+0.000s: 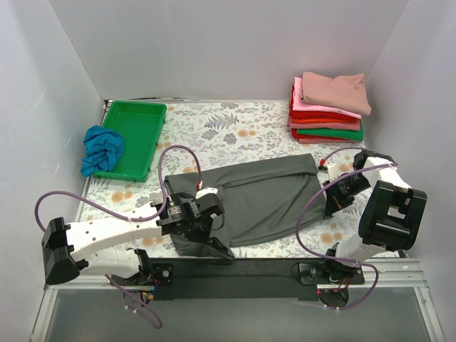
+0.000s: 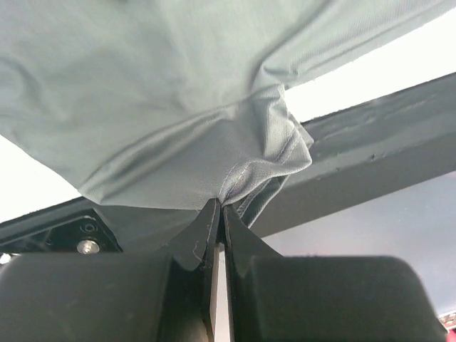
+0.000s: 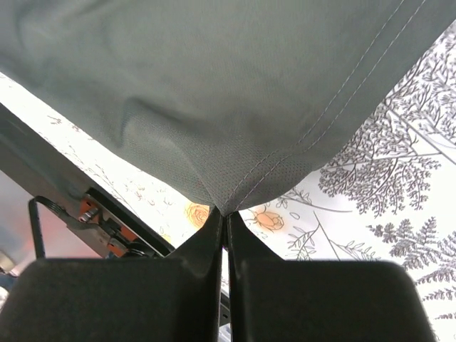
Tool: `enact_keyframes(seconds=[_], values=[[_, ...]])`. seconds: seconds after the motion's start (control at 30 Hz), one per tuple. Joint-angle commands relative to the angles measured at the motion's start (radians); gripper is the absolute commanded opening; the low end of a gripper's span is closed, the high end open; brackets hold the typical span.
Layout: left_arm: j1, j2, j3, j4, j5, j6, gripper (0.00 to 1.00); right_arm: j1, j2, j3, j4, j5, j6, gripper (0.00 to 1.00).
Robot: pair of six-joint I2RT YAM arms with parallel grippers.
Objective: Fold and stack the t-shirts
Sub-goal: Fold the tshirt
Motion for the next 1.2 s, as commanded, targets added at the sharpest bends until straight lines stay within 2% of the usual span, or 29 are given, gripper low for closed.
enact_keyframes(seconds=[0.0, 0.33, 0.7, 1.17], values=[[0.046, -0.038, 0.027, 0.021, -0.024, 0.040, 0.00, 0.001, 0.029, 0.058, -0.041, -0.060, 0.015, 0.01], [0.223, -0.167, 0.073, 0.046, -0.194, 0.046, 0.00, 0.001, 0.135, 0.161, -0.035, -0.107, 0.052, 0.01], [0.350, -0.143, 0.072, 0.119, -0.189, 0.139, 0.00, -0.001, 0.244, 0.264, -0.018, -0.190, 0.106, 0.01], [0.444, -0.072, 0.072, 0.213, -0.153, 0.228, 0.00, -0.001, 0.324, 0.319, -0.004, -0.242, 0.150, 0.01]])
